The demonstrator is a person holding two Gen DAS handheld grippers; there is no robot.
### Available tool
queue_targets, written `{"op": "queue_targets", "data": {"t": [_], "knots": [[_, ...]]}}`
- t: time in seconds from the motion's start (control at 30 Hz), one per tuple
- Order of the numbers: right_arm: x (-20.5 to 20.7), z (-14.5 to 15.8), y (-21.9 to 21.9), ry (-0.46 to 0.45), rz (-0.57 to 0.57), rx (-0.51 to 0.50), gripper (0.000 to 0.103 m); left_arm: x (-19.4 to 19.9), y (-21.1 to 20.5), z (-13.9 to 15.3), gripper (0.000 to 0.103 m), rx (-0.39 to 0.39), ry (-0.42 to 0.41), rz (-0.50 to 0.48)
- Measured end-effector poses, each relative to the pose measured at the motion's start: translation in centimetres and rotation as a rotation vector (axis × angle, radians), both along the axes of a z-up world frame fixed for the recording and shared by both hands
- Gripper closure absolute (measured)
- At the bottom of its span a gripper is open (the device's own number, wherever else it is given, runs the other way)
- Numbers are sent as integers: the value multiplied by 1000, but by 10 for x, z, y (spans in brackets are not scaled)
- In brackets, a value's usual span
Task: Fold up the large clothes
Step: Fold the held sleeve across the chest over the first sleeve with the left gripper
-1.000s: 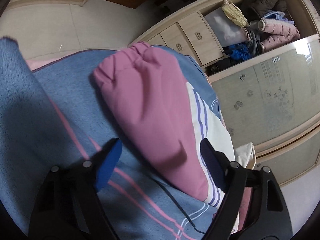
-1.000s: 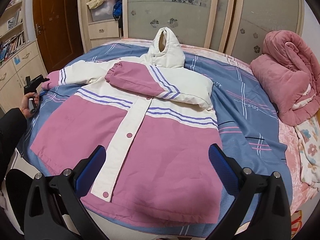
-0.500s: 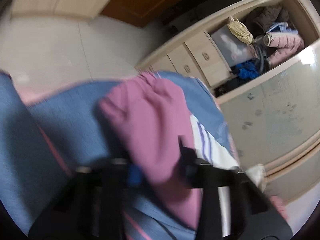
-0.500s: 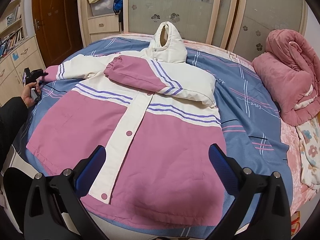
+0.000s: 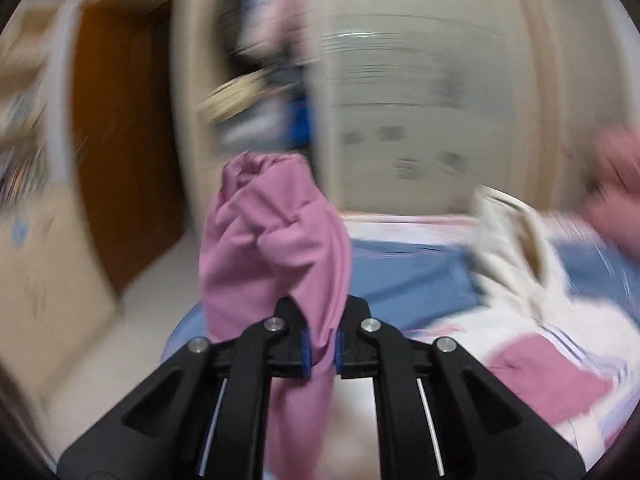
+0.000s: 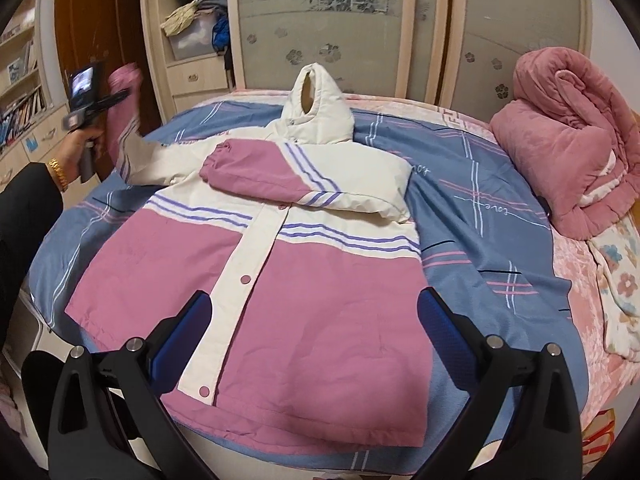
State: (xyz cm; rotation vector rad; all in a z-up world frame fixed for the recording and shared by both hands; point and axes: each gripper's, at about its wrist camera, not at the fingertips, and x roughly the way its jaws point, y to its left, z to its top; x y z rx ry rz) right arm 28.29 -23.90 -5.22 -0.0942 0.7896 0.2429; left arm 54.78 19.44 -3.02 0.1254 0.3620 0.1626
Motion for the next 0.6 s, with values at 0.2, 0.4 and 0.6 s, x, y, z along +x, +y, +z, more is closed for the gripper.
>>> {"op": "queue_targets", "data": {"t": [0.2, 0.4, 0.6], "knots": [[-8, 11, -22, -23, -30, 40, 1, 4, -175, -51, 95, 130, 127, -288], [-15, 15, -34, -31, -38, 54, 1, 33, -232, -173, 66, 60, 415, -235], [-23, 20, -50, -41, -53, 72, 1, 9, -212, -167, 2, -154, 378, -271]]}}
